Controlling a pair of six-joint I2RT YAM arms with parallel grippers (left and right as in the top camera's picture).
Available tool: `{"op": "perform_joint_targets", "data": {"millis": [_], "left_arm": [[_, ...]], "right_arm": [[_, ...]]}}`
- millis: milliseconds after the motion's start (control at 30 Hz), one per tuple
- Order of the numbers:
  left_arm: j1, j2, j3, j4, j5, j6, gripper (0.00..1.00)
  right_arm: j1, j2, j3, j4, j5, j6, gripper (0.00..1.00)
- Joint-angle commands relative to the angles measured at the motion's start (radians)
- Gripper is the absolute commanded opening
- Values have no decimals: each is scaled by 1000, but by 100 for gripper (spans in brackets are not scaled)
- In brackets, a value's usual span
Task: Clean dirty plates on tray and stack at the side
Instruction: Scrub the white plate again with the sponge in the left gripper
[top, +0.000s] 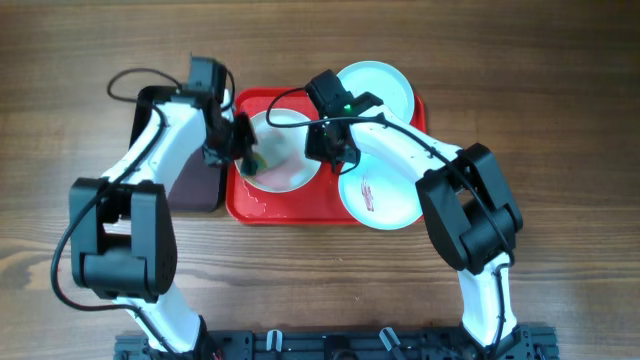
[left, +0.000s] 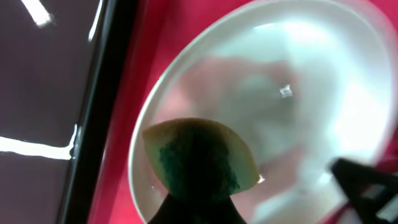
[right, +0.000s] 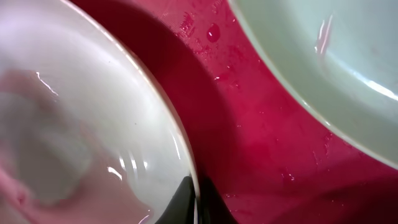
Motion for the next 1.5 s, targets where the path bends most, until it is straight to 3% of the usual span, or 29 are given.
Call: {"op": "perform_joint_targets", "data": {"millis": [0,167,533,700,800,967,1167,1267,1367,1467], "left_arm": [[-2,8,-117,110,-13,1,4],[-2,8,-229,322,-14,6,4],[-60,9,-294,526,-15,59,4],[-97,9,-294,654,-100,58,4],[-109,9,-294,624,-155,58,4],[-108,8,-294,443,-151,57,4],[-108,8,-294,259,-48,58,4],[-108,8,-293,259,73,70,4],[-108,8,-294,303,289,196,4],[-109,8,-294,356,411,242,4]], "right_arm": [[6,42,-13,-10,52,14,4],[6,42,-13,-11,52,-2,4],[6,42,-13,-12,40,-22,4],[6,42,-13,-19,40,-32,4],[7,42,-13,-18,40,-39,4],[7,42,-13,-16,40,-50,4],[7,42,-13,-10,29,-53,4],[7,42,-13,-11,18,-54,4],[7,42,-13,-11,18,-54,4],[7,42,-13,-10,18,-53,4]]}}
